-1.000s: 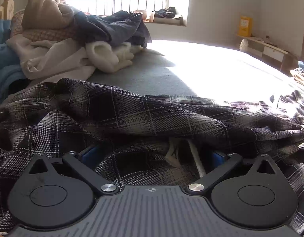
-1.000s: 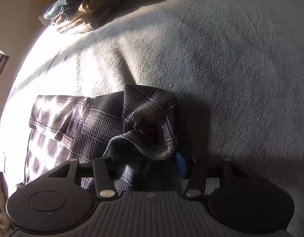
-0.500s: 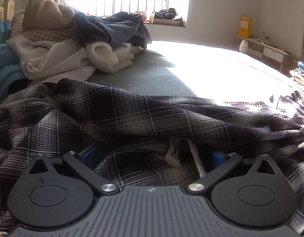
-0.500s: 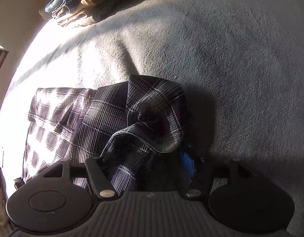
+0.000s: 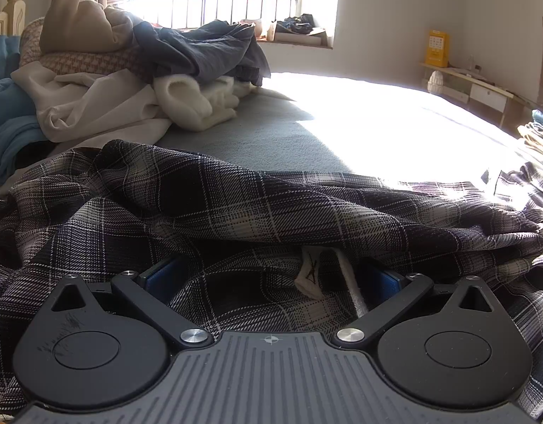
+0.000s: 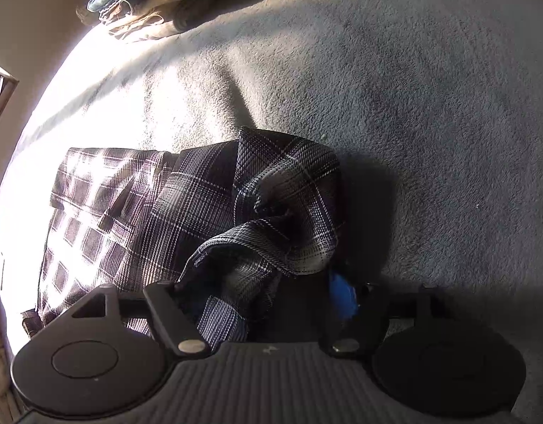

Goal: Fold clothes

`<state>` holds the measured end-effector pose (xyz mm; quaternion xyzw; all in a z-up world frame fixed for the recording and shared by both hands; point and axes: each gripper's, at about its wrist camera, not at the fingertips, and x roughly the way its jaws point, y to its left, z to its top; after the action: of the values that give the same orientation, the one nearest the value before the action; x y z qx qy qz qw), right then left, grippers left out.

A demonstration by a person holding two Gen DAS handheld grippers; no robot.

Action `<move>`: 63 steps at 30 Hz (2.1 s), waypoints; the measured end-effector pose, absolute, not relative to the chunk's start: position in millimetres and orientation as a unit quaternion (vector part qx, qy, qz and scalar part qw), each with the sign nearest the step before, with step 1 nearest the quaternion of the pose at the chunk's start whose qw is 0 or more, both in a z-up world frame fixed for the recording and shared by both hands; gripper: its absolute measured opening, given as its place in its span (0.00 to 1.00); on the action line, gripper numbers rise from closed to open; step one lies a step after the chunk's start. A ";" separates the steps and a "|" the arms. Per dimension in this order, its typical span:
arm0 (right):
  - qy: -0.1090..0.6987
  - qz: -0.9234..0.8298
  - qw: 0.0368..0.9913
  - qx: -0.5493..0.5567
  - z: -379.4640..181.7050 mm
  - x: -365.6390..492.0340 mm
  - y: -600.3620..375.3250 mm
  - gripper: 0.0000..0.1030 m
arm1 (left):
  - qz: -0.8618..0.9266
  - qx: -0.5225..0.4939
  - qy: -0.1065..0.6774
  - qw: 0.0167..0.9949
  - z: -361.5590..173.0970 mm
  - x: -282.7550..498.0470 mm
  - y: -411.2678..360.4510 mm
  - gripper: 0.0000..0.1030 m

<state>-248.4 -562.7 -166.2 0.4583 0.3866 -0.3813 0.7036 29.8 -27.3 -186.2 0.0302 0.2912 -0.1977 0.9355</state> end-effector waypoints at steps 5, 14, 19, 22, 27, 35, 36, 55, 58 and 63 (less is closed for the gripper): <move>0.379 -0.379 0.703 0.467 -166.7 -251.5 -562.8 0.74 | -0.198 0.030 0.291 0.936 -186.3 29.9 -27.4 1.00; 0.377 -0.375 0.705 0.469 -166.7 -251.0 -564.2 0.78 | -0.197 0.030 0.291 0.936 -186.4 29.6 -27.6 1.00; 0.371 -0.375 0.704 0.475 -166.3 -254.4 -563.9 0.78 | -0.197 0.030 0.291 0.936 -186.5 29.4 -27.7 1.00; 0.372 -0.373 0.706 0.474 -166.4 -255.8 -565.3 0.78 | -0.197 0.030 0.291 0.936 -186.5 29.3 -27.6 1.00; 0.372 -0.373 0.705 0.475 -165.5 -257.7 -564.7 0.78 | -0.197 0.030 0.291 0.936 -186.6 29.6 -27.4 1.00; 0.369 -0.374 0.705 0.476 -165.3 -255.5 -564.0 0.79 | -0.197 0.030 0.291 0.936 -186.7 29.9 -27.3 1.00; 0.369 -0.374 0.705 0.476 -165.1 -255.7 -563.6 0.80 | -0.197 0.030 0.291 0.936 -186.7 29.7 -27.3 1.00; 0.273 -0.397 0.755 0.445 -138.8 -273.4 -554.0 0.83 | -0.196 0.030 0.292 0.936 -186.8 28.8 -27.4 1.00; 0.242 -0.404 0.786 0.399 -119.7 -273.7 -544.2 0.83 | -0.196 0.030 0.291 0.936 -186.8 28.5 -27.3 1.00; 0.230 -0.378 0.844 0.302 -85.6 -247.8 -534.6 0.84 | -0.196 0.030 0.292 0.936 -186.7 28.8 -27.3 1.00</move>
<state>-247.8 -534.6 -85.6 0.3020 0.2300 -0.3781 0.8444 28.8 -27.3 -186.7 0.0298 0.2921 -0.1962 0.9356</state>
